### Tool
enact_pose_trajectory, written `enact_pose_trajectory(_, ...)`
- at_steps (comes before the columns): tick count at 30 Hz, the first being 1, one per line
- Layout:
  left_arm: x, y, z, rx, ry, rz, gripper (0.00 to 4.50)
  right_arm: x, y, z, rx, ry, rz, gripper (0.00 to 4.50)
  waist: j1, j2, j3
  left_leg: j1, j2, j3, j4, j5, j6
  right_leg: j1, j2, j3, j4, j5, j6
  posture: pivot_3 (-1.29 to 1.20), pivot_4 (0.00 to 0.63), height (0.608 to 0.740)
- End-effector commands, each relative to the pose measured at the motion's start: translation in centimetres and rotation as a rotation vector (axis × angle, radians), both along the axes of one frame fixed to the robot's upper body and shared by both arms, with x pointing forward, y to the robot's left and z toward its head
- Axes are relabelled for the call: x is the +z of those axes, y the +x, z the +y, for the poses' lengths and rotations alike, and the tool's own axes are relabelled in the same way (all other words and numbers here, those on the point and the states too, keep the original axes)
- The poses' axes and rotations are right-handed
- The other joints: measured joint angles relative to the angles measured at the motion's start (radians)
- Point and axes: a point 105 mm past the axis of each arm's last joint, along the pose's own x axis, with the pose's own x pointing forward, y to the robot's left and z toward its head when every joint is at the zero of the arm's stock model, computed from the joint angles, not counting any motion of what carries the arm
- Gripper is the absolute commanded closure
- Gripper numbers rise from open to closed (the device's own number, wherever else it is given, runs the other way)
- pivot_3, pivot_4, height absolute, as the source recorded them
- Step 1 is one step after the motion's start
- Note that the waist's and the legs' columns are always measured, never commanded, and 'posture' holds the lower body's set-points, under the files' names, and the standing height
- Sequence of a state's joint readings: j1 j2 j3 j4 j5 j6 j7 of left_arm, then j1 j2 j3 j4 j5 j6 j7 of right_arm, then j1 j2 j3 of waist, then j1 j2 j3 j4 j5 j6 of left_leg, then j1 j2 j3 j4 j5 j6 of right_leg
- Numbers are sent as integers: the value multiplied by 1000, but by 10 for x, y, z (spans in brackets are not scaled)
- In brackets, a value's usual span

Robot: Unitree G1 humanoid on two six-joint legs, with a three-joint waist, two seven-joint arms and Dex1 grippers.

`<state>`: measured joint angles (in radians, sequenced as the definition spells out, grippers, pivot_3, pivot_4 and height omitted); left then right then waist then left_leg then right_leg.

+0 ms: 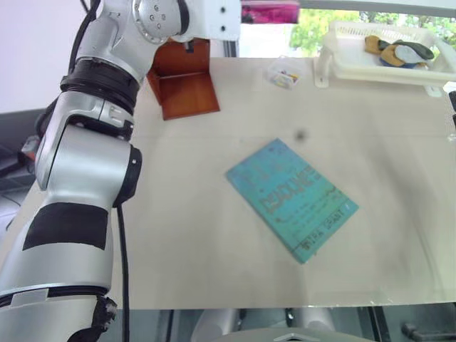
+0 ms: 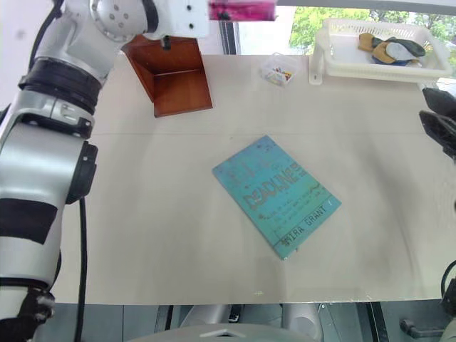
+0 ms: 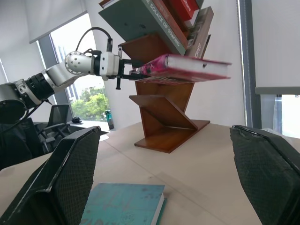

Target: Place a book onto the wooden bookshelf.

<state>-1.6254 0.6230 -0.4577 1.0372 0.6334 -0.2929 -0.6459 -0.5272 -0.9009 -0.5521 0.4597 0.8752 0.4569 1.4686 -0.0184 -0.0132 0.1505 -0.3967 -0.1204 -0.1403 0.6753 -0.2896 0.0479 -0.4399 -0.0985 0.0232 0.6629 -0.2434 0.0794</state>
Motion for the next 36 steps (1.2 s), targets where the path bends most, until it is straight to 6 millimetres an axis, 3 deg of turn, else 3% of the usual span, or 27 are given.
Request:
enact_pose_trajectory(1, 27, -4, 20, 89, 7, -82, 3985, 12, -3, 2, 12, -16, -61, 0, 1, 0, 0, 0, 0, 0, 0, 0, 0, 0, 0, 0, 0, 0, 0, 0, 150, 740)
enact_pose_trajectory(7, 22, -1, 46, 208, 23, -53, 3985, 18, -5, 5, 31, -12, -84, 0, 3, 0, 0, -2, -1, -2, 1, 0, 0, 0, 0, -2, 0, 0, 0, 0, 150, 740)
enact_pose_trajectory(20, 1, 4, 58, 285, 1, 57, 3985, 31, -4, 14, 74, -67, -95, 0, 2, 0, 0, -3, -1, -3, 6, 0, 0, 0, -1, -4, 1, 0, 0, 0, 150, 740)
enact_pose_trajectory(21, -2, 3, 61, 299, 12, 75, 2982, 31, -4, 14, 74, -68, -94, 0, 1, 0, 0, -3, -1, -3, 7, 0, 0, 0, -1, -4, 1, 0, 0, 0, 150, 740)
enact_pose_trajectory(22, -4, 3, 64, 312, 13, 90, 2704, 32, -4, 14, 75, -69, -95, 0, 1, 0, 0, -3, -1, -3, 7, 0, 0, 0, -1, -4, 1, 0, 0, 0, 150, 740)
enact_pose_trajectory(28, 1, 2, 75, 359, -19, 64, 53, 32, -3, 14, 76, -68, -98, 0, 1, 0, 0, -3, -1, -3, 7, 0, 0, 0, -1, -4, 2, 0, 0, 0, 150, 740)
enact_pose_trajectory(36, -5, 0, 91, 418, -19, 94, 53, 36, -3, 16, 84, -69, -105, 0, 0, 0, 0, -3, -1, -3, 7, 0, 0, 0, -1, -4, 2, 0, 0, 0, 150, 740)
